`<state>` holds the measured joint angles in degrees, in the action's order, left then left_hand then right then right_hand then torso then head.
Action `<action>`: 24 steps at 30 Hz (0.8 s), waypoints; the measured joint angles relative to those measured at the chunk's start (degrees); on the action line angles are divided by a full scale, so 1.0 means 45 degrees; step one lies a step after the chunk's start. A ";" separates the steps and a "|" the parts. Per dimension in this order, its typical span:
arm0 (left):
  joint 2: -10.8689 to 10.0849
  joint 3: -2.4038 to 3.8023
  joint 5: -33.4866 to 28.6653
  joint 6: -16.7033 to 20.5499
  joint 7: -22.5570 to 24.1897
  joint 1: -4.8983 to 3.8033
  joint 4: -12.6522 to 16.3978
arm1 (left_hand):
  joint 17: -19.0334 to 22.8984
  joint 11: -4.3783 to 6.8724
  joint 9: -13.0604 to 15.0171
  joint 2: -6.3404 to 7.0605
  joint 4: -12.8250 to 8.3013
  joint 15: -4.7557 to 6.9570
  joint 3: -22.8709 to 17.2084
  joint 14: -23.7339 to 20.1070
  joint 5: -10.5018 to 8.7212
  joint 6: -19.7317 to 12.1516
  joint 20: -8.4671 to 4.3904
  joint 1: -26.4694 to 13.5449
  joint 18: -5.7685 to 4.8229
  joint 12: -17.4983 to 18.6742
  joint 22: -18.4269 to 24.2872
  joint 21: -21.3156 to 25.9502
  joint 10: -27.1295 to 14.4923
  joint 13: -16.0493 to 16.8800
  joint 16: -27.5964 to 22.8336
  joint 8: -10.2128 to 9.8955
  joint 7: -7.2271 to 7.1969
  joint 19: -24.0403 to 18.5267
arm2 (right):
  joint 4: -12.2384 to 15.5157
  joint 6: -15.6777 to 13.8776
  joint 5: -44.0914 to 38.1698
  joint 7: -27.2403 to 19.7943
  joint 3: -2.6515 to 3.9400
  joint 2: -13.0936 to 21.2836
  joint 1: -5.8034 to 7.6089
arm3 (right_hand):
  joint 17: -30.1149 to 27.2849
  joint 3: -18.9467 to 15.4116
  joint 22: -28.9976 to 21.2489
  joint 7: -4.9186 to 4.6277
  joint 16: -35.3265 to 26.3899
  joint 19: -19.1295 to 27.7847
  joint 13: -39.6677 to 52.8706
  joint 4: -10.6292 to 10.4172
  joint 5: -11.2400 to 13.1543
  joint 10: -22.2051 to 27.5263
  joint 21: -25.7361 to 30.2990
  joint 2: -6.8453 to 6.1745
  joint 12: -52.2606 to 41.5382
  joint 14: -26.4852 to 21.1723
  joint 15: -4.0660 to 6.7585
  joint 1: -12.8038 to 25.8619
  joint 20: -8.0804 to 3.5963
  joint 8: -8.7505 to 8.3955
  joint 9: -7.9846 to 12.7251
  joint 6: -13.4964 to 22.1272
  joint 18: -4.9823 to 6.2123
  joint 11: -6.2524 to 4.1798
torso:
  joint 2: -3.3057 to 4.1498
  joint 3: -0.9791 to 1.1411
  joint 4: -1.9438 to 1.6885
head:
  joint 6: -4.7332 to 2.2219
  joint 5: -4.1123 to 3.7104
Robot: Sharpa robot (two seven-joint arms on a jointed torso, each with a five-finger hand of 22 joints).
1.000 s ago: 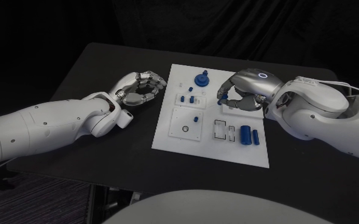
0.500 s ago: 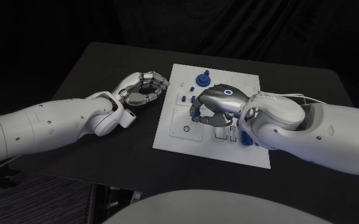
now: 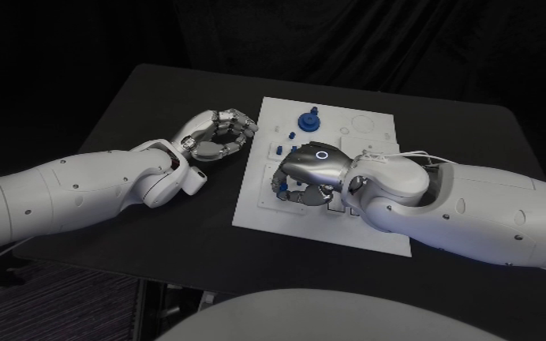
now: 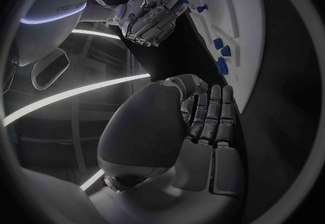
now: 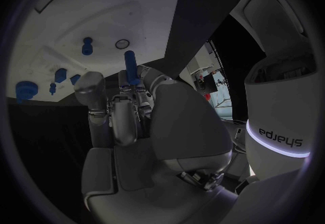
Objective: Assemble the parts on the task board
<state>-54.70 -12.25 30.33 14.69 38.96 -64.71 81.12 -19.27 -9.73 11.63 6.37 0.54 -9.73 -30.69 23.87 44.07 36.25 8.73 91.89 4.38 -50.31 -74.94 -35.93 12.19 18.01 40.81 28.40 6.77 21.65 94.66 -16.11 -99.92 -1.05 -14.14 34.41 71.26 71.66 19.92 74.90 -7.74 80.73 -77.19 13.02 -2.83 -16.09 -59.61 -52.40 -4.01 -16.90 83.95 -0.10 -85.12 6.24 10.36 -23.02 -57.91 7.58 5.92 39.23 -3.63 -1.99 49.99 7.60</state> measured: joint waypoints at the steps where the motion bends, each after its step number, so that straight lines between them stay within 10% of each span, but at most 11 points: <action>1: 0.0001 0.0000 0.0000 -0.0010 0.0000 0.0000 -0.0004 | 0.0000 0.0000 0.0000 0.0000 0.0000 0.0000 0.0000 0.0000 0.0000 0.0000 0.0000 0.0000 -0.0001 0.0000 0.0000 0.0000 0.0000 0.0000 0.0000 0.0000 0.0000 0.0000 | -0.0039 0.0025 -0.0040 -0.0022 0.0000 -0.0030 -0.0014 | 0.0000 0.0000 0.0000 0.0000 0.0000 0.0000 0.0000 0.0000 0.0000 0.0000 0.0000 0.0000 0.0001 0.0000 0.0000 0.0000 0.0000 0.0000 0.0000 0.0000 0.0000 0.0000 | 0.0005 -0.0002 0.0001 | 0.0000 -0.0001; 24: -0.0011 -0.0003 0.0000 -0.0151 0.0000 0.0000 -0.0001 | 0.0013 0.0000 0.0000 0.0000 0.0000 0.0000 0.0001 0.0000 0.0000 0.0000 0.0045 0.0000 -0.0001 0.0000 0.0002 -0.0050 0.0000 -0.0009 0.0000 0.0000 0.0000 -0.0046 | -0.0331 0.0291 -0.0840 -0.0298 0.0019 -0.0111 -0.0149 | 0.0063 0.0018 0.0010 0.0000 0.0000 0.0000 -0.0002 0.0059 0.0001 0.0000 -0.0099 -0.0003 0.0099 0.0000 0.0000 0.0003 0.0001 -0.0047 -0.0009 0.0000 -0.0202 0.0000 | 0.0005 0.0004 0.0040 | 0.0000 0.0104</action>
<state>-54.75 -12.27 30.33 14.01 38.96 -64.71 81.12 -19.21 -9.73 11.63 6.37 0.55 -9.73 -30.69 23.87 44.07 36.25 8.93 91.89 4.37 -50.31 -74.93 -36.15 12.18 17.96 40.81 28.41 6.77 21.44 93.17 -14.80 -103.70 -2.40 -14.05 33.91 70.59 71.94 20.00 74.95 -7.74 80.73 -77.19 13.01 -2.56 -16.09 -59.61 -52.84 -4.02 -16.45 83.95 -0.10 -85.11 6.24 10.15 -23.06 -57.91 6.67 5.92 39.25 -3.61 -1.81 49.99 8.07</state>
